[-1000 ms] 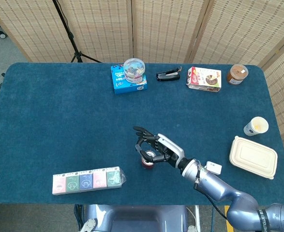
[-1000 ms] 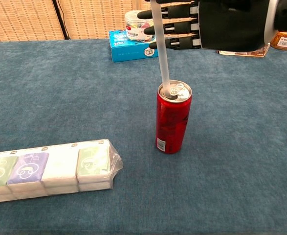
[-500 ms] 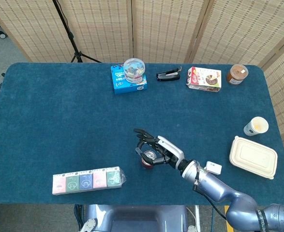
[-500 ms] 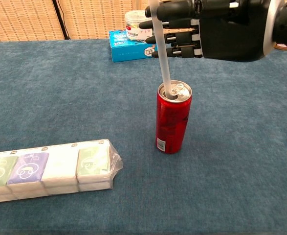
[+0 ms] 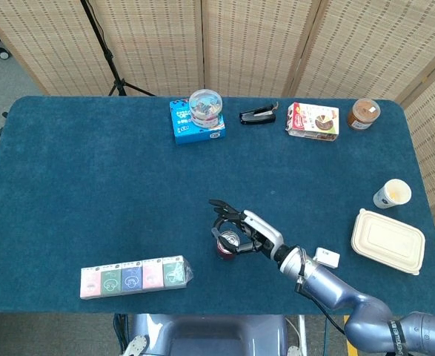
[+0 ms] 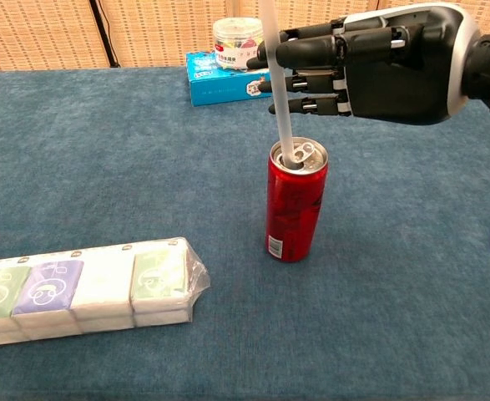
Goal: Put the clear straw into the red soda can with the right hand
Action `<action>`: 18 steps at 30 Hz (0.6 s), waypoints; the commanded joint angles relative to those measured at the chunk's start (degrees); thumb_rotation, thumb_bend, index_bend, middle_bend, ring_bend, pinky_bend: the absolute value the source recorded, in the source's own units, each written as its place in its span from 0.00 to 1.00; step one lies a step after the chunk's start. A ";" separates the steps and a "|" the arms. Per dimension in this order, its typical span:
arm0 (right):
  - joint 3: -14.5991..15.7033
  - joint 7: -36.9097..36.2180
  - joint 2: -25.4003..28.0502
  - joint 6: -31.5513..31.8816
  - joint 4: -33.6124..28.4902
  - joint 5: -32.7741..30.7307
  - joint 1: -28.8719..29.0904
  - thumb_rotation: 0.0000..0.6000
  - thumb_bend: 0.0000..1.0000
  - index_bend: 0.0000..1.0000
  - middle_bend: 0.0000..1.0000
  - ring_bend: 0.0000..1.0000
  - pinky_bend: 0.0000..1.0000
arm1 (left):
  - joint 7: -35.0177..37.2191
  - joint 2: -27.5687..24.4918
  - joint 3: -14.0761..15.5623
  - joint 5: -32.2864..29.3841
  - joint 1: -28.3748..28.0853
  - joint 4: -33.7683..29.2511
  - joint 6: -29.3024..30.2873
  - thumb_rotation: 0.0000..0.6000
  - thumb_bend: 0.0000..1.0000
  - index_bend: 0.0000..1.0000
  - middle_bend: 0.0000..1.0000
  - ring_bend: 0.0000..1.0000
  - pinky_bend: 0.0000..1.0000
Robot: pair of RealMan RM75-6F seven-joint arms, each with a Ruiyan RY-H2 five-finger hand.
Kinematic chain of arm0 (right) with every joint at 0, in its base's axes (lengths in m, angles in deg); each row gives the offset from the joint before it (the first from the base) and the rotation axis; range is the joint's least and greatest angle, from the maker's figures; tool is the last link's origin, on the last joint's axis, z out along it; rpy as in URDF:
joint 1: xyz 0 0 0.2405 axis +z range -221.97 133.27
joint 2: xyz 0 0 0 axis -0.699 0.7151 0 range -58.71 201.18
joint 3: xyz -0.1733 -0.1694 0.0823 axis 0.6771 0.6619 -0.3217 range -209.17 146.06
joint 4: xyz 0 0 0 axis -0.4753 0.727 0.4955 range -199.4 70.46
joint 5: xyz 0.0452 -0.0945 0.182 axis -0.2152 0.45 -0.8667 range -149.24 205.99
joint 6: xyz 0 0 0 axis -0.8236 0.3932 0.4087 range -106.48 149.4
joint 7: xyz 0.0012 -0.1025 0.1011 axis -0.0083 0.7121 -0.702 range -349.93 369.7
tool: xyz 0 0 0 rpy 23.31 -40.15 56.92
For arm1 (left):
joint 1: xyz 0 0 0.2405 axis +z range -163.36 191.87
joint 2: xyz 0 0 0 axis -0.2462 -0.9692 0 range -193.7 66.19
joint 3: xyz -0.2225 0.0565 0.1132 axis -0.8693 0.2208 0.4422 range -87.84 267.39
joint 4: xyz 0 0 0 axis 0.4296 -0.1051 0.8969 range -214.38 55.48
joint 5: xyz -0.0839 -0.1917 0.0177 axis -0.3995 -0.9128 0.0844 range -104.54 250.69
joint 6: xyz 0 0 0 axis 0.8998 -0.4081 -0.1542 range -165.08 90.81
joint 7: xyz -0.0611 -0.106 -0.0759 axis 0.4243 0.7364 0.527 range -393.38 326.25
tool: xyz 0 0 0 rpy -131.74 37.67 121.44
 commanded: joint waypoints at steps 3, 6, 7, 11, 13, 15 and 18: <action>0.95 0.59 -0.69 0.28 1.27 1.82 0.06 1.00 0.58 0.56 0.00 0.00 0.00 | -0.18 -0.02 0.12 0.18 -0.02 -0.08 0.02 1.00 0.00 0.00 0.00 0.00 0.00; 1.32 0.84 -1.03 0.61 1.95 2.38 0.06 1.00 0.58 0.56 0.00 0.00 0.00 | -0.23 -0.01 0.10 0.08 -0.04 -0.11 -0.02 1.00 0.00 0.00 0.00 0.00 0.00; 1.43 0.85 -1.11 0.68 2.13 2.48 0.05 1.00 0.57 0.56 0.00 0.00 0.00 | -0.22 -0.01 0.12 0.07 -0.04 -0.10 -0.03 1.00 0.00 0.00 0.00 0.00 0.00; 1.93 0.88 -1.51 0.85 3.10 2.94 0.10 1.00 0.58 0.56 0.00 0.00 0.00 | -0.22 -0.01 0.13 0.06 -0.06 -0.09 -0.03 1.00 0.00 0.00 0.00 0.00 0.00; 2.17 0.90 -1.67 0.91 3.54 3.21 0.13 1.00 0.58 0.56 0.00 0.00 0.00 | -0.25 0.01 0.14 0.05 -0.07 -0.09 -0.05 1.00 0.00 0.00 0.00 0.00 0.00; 2.60 1.09 -2.01 1.13 4.43 3.97 0.21 1.00 0.58 0.56 0.00 0.00 0.00 | -0.38 0.01 0.18 0.09 -0.13 -0.14 -0.15 1.00 0.00 0.00 0.00 0.00 0.00; 3.32 1.55 -2.50 1.71 5.53 5.24 0.27 1.00 0.57 0.56 0.00 0.00 0.00 | -0.54 -0.01 0.27 0.22 -0.22 -0.23 -0.30 1.00 0.00 0.00 0.00 0.00 0.00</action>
